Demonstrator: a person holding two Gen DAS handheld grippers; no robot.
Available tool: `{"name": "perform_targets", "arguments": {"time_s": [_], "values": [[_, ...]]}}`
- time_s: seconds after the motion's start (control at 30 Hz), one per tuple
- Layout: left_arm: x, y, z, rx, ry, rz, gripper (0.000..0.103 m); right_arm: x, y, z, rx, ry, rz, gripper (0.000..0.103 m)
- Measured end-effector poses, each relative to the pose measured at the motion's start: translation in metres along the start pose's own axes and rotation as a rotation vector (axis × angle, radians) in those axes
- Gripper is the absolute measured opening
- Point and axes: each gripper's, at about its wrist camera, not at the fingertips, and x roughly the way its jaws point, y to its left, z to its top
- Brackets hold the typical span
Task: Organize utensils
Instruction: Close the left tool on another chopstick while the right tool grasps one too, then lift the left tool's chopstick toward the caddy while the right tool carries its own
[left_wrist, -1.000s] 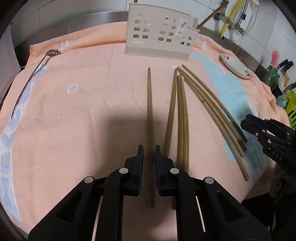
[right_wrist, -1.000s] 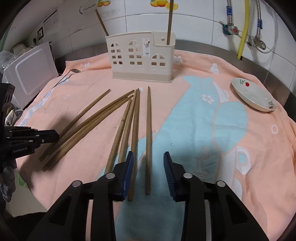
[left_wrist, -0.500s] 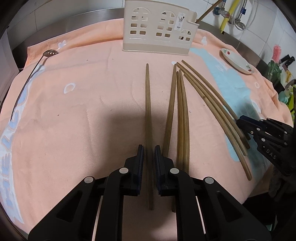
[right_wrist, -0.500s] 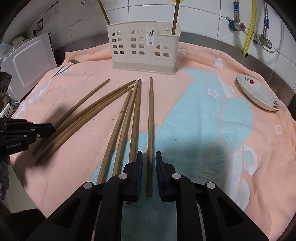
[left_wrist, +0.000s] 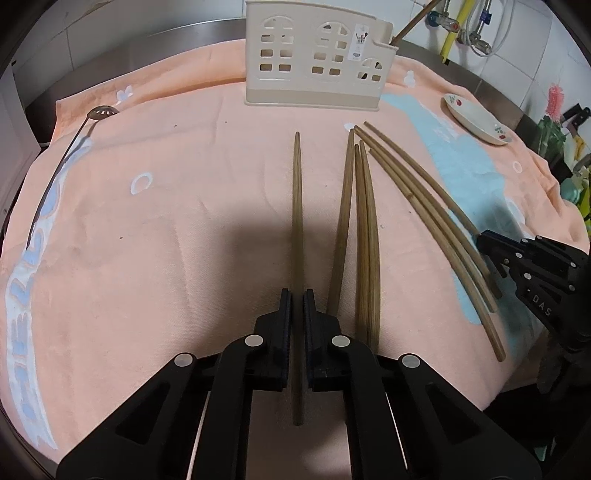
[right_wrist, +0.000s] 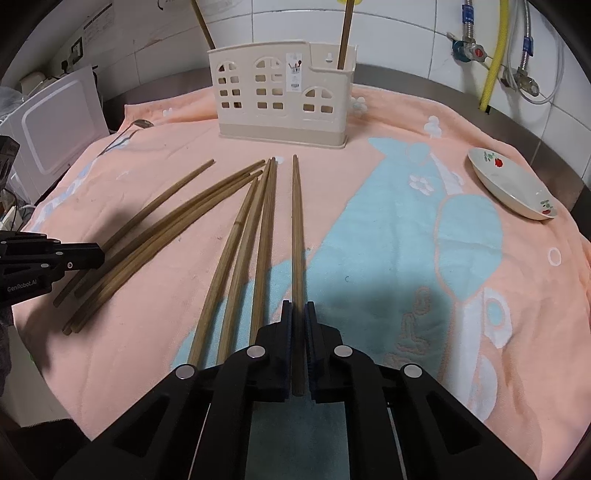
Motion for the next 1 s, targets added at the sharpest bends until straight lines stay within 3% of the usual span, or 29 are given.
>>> {"name": "perform_targets", "arguments": {"time_s": [0.6, 1.0], "values": [[-0.063, 0.000, 0.024, -0.004, -0.190, -0.046, 0.005, -0.063, 0.008, 0.048, -0.024, -0.206, 0.003, 0.006], [-0.079, 0.003, 0.056, -0.002, -0.250, -0.067, 0.005, -0.074, 0.011, 0.096, -0.060, -0.256, 0.017, 0.006]]}}
